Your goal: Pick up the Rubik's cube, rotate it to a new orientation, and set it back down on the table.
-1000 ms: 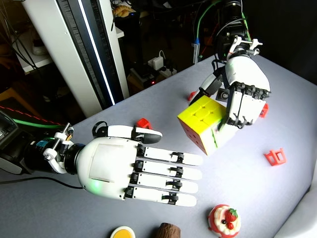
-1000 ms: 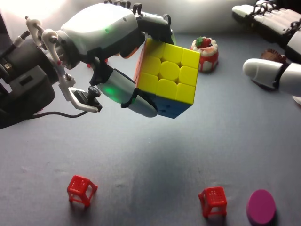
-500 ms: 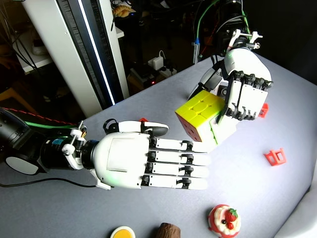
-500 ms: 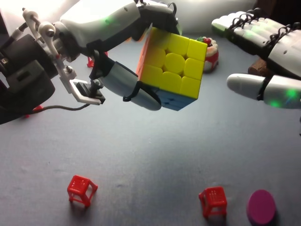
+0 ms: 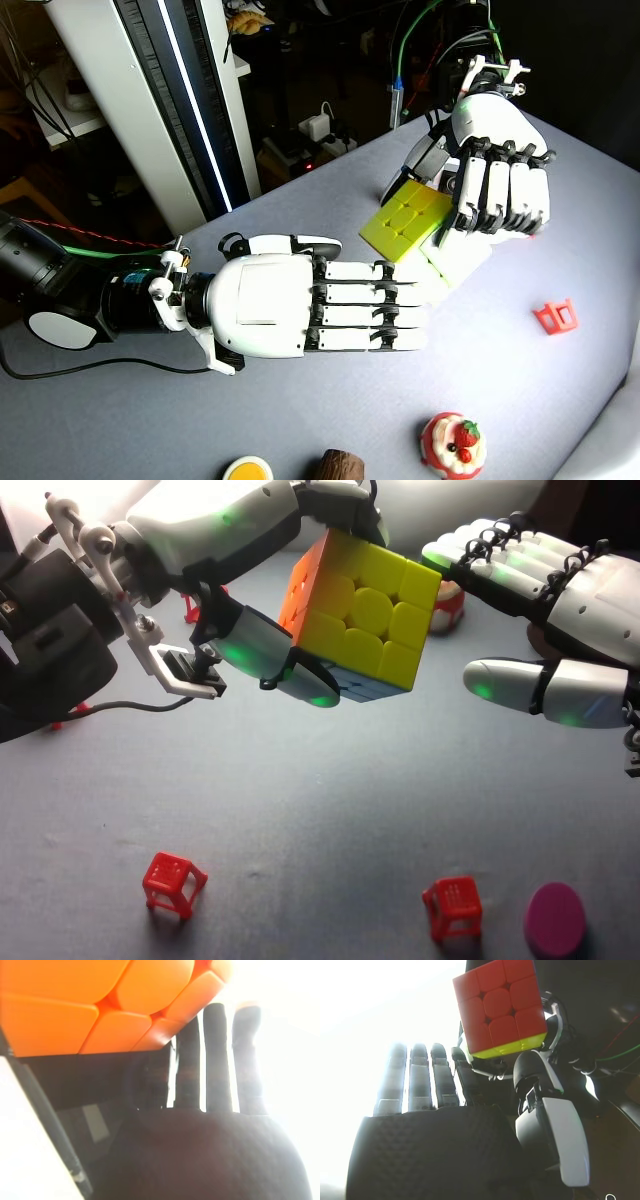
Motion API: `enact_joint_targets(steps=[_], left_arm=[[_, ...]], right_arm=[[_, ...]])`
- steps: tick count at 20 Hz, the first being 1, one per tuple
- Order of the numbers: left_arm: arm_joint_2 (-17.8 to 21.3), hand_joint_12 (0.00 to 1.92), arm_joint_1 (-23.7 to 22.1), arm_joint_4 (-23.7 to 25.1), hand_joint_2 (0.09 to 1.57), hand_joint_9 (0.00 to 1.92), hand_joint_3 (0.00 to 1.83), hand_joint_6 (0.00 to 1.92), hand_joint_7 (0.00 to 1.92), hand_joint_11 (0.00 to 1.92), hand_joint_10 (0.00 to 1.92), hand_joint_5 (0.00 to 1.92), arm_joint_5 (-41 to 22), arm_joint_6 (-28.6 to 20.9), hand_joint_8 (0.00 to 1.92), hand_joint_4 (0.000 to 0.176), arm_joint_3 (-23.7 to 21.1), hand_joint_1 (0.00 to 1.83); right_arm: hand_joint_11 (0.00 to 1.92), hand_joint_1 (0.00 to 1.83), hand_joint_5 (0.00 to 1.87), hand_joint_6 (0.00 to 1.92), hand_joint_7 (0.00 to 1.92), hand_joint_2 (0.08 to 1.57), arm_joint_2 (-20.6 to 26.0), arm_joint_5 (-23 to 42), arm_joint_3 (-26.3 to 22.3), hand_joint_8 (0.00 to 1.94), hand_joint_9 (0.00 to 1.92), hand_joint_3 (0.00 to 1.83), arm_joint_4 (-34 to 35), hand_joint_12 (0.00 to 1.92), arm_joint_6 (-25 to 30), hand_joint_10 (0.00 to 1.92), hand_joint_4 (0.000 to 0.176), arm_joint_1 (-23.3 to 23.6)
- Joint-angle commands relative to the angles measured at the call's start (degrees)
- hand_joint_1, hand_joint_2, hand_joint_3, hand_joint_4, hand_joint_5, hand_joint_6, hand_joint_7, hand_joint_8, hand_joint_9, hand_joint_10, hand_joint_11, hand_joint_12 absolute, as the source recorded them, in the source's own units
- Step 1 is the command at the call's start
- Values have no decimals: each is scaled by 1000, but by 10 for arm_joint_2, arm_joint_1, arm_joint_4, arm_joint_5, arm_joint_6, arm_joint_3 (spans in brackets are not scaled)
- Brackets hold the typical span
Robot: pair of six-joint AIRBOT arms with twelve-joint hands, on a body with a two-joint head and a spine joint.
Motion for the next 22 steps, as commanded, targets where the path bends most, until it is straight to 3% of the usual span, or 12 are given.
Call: enact_joint_targets(steps=[1,3,5,6,7,9,14,16,18,19,20,22], left_arm=[[0,1921,-12,-16,711,890,1026,1393,902,956,1912,887,-89,-7,1692,0,0,1227],[1,1921,-12,-16,729,752,956,1275,860,776,1898,936,-90,-7,1669,0,0,1230],[0,1921,-12,-16,739,877,923,1313,908,939,1836,891,-92,-7,1585,0,0,1227],[1,1921,-11,-17,833,970,730,1154,891,1057,1874,875,-92,-7,1598,0,0,1240],[1,1921,-11,-18,828,966,723,1119,898,1071,1885,893,-92,-7,1583,0,0,1246],[1,1921,-11,-19,811,911,766,1169,904,972,1858,879,-93,-7,1585,0,0,1245],[1,1921,-9,-25,808,961,843,1259,866,1039,1920,840,-96,-7,1707,0,2,1237],[1,1921,-8,-29,761,1030,1002,1365,839,1111,1921,844,-97,-5,1846,0,3,1221],[1,1921,-7,-33,754,861,944,1248,819,946,1921,925,-98,-5,1770,0,4,1230],[1,1921,-6,-35,830,872,809,1182,740,983,1921,927,-98,-5,1789,0,4,1221],[1,1921,-6,-36,899,918,672,1114,740,1026,1921,899,-99,-5,1774,0,5,1221],[1,1921,-5,-39,869,904,743,1160,736,1027,1921,899,-99,-4,1804,0,5,1218]], right_arm=[[0,0,1,117,17,1364,-2,71,-2,3,11,1,9,28,3,15,0,10],[0,0,0,4,0,1348,-2,71,-4,0,37,0,5,0,3,19,0,10],[10,0,48,23,23,1349,-2,71,-7,10,41,0,0,5,3,21,0,10],[53,0,9,4,52,1339,-2,72,-9,20,87,0,-4,28,3,41,0,10],[10,0,49,5,115,1332,-1,74,-11,6,122,9,-7,317,3,116,0,10],[0,0,3,0,65,1331,-1,78,-19,1,121,5,-14,511,3,161,0,10],[0,0,0,0,35,1345,8,85,-37,9,0,3,-30,204,3,408,0,10],[0,0,5,2,61,1360,16,89,-46,6,0,3,-37,437,3,459,0,10],[0,0,0,0,20,1373,27,94,-55,25,0,2,-44,998,3,529,0,10],[0,0,0,0,3,1375,31,96,-59,4,0,3,-47,1042,3,510,0,10],[0,3,0,0,0,1365,33,98,-63,0,0,0,-50,688,3,428,0,10],[0,0,0,0,0,1370,34,101,-70,0,0,1,-57,272,3,378,0,9]])
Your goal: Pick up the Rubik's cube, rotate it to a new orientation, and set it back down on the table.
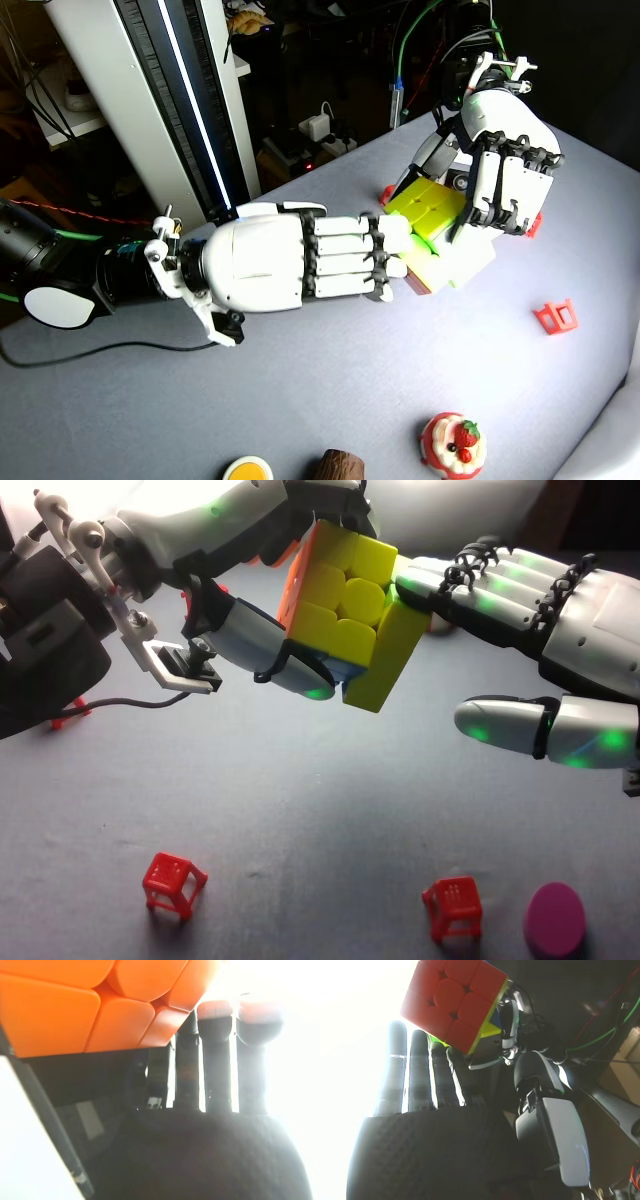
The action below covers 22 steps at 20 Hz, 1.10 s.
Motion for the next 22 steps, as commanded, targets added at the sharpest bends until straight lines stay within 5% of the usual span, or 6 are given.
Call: enact_joint_targets(steps=[1,14,16,18,20,22], left_arm=[[-1,1921,-6,-22,864,1009,582,1156,916,1138,1921,945,-93,-7,1898,0,0,1171],[-3,1921,-1,-36,707,1209,1028,1532,1088,1322,1921,885,-94,-5,1921,0,4,1112],[-7,1921,0,-39,835,1272,669,1285,1137,1384,1921,907,-89,-5,1921,0,7,1143],[-10,1921,4,-45,877,1068,563,1229,975,1194,1921,914,-87,-5,1921,0,9,1149],[-16,1921,12,-56,628,1128,1283,1571,940,1233,1921,947,-83,-5,1921,0,13,1201],[-23,1921,20,-66,901,326,824,1559,568,401,1921,871,-79,-7,1771,0,19,1166]], right_arm=[[0,0,1,0,70,1365,-2,72,-6,17,21,0,4,487,3,455,0,9],[0,0,52,145,113,1371,-4,84,-19,7,0,0,-27,964,3,571,0,-14],[0,0,4,299,148,1371,5,92,-30,20,0,0,-25,1293,3,712,0,-10],[0,0,0,495,202,1352,20,100,-39,44,0,0,-13,1506,3,895,0,-8],[0,23,0,204,134,1362,44,113,-53,14,0,0,12,1415,3,749,0,-7],[0,23,72,178,59,1382,60,128,-61,4,0,2,37,1181,3,548,0,-7]])
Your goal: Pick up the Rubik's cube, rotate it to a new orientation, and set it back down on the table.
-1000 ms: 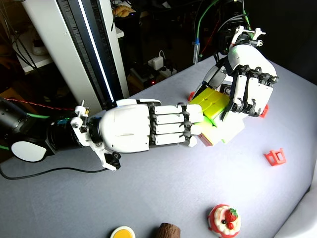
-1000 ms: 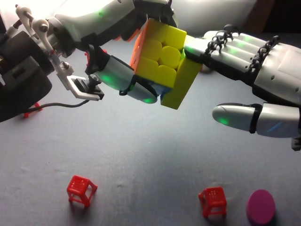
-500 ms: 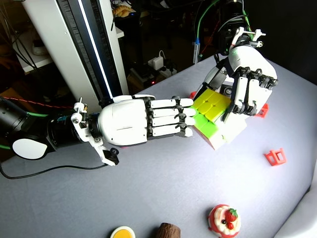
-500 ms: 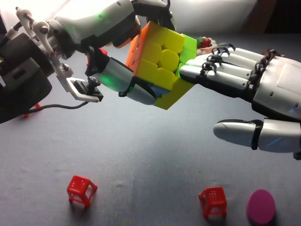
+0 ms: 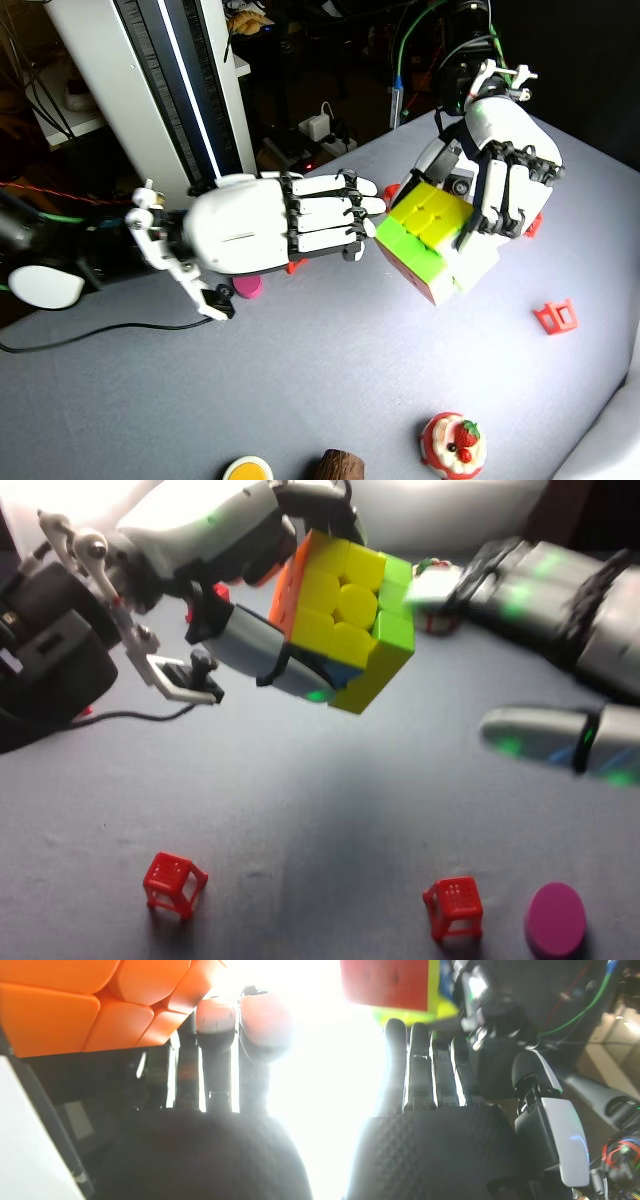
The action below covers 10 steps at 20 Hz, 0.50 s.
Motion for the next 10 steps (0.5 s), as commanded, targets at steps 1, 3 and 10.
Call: enact_joint_targets(steps=[1,3,10], left_arm=[[-8,1921,-4,-19,901,326,824,1559,568,401,1921,871,-75,-13,1771,0,5,1166],[-23,1921,8,-31,996,243,632,1520,521,331,1921,840,-64,-28,1715,0,20,1160],[-48,1914,30,-47,1272,546,161,1715,595,649,1665,563,-9,-54,1573,11,56,1070]], right_arm=[[0,23,72,178,59,1382,4,91,-4,4,0,2,30,1181,3,548,0,7],[0,28,38,307,59,1381,11,107,-7,3,0,1,49,1098,3,531,0,7],[0,0,81,84,113,1365,16,122,-5,4,0,0,75,791,3,390,0,1]])
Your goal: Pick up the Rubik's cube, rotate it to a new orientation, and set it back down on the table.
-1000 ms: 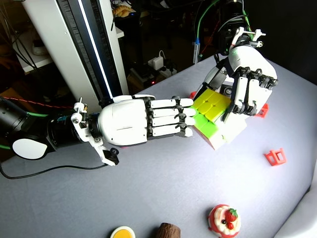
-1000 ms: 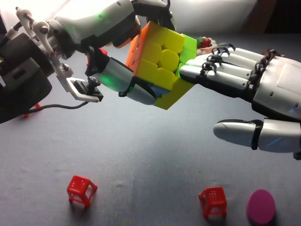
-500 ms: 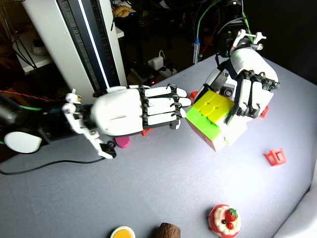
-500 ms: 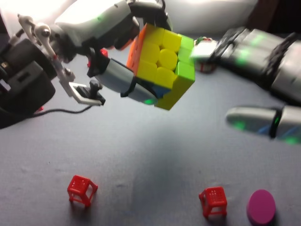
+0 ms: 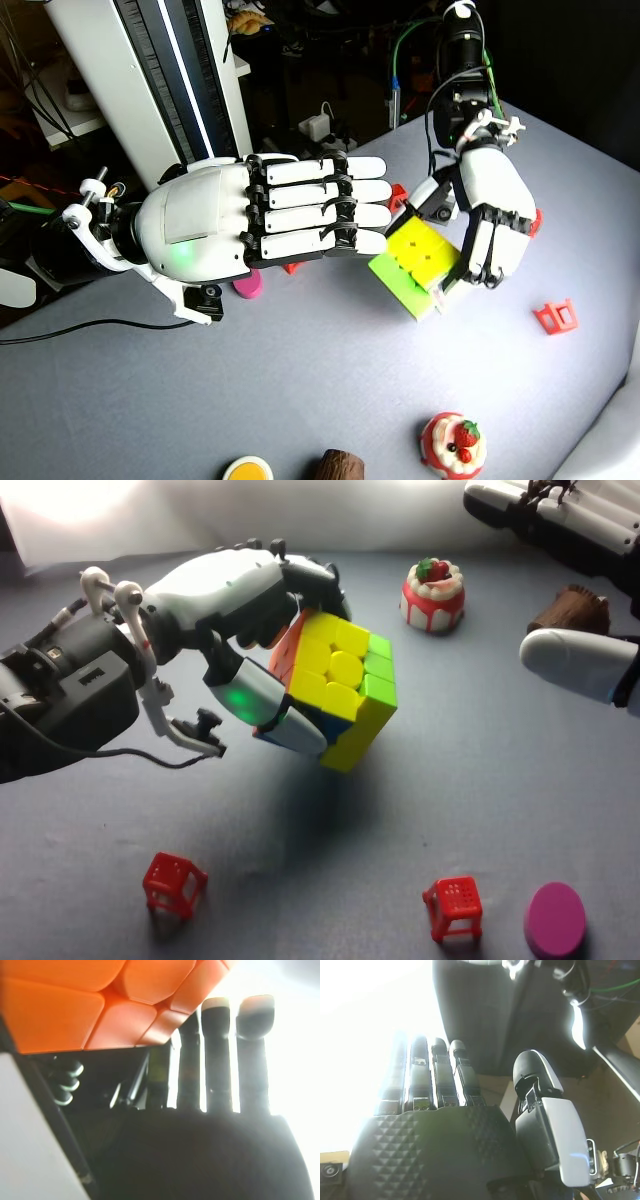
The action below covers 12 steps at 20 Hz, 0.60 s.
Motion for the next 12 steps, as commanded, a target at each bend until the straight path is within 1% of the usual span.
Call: enact_joint_targets(steps=[1,2,3,4,5,6,7,8,9,10,11,12], left_arm=[[1,1798,-5,-12,1184,313,30,1353,343,288,1281,270,-85,-11,1078,0,1,1042],[3,1693,-2,-12,1152,188,2,1017,253,60,1023,145,-87,-11,743,0,0,958],[8,1608,3,-14,1108,81,0,721,217,11,894,96,-91,-11,490,53,-2,867],[13,1507,9,-15,1081,70,0,488,242,1,702,124,-96,-12,261,70,-5,840],[18,1172,14,-16,1067,13,0,343,225,0,494,142,-100,-12,114,71,-8,881],[26,952,21,-16,1065,2,0,264,187,0,355,142,-107,-12,40,93,-14,869],[33,991,26,-16,1043,18,0,193,112,0,237,124,-114,-12,12,102,-19,840],[39,1140,30,-16,1034,17,0,119,26,0,133,73,-125,-11,2,134,-25,761],[46,1008,34,-16,1009,3,0,60,4,0,26,39,-135,-11,0,147,-30,714],[50,781,37,-16,997,0,0,23,0,0,4,16,-144,-10,0,126,-34,728],[60,174,42,-19,956,0,0,4,0,0,0,2,-164,-4,0,145,-45,698],[71,34,47,-23,930,0,0,0,0,0,0,0,-186,7,0,159,-58,619]], right_arm=[[0,0,105,89,134,1367,2,73,1,9,23,0,20,982,3,429,0,2],[0,0,111,89,143,1372,2,74,2,10,22,1,22,1151,3,480,0,0],[0,0,125,95,161,1377,3,75,2,13,13,1,26,1270,3,547,0,-1],[0,0,133,99,175,1374,4,76,2,13,2,0,28,1310,3,624,0,-2],[0,0,148,106,188,1377,4,76,2,17,0,2,29,1318,3,639,0,-2],[0,0,145,114,181,1379,5,77,2,12,0,2,31,1295,3,592,0,-3],[0,0,166,156,184,1380,6,77,1,11,0,1,33,1236,3,582,0,-4],[0,0,158,196,181,1380,6,78,1,8,0,0,35,1275,3,589,0,-5],[0,0,121,310,183,1381,7,80,1,6,0,0,38,1308,3,591,0,-7],[0,0,60,351,157,1382,7,81,1,9,0,0,40,1194,3,544,0,-9],[0,0,43,372,151,1383,9,82,-1,8,0,0,44,1171,3,556,0,-12],[0,0,15,370,138,1387,11,82,-3,3,0,1,48,1158,3,544,0,-14]])
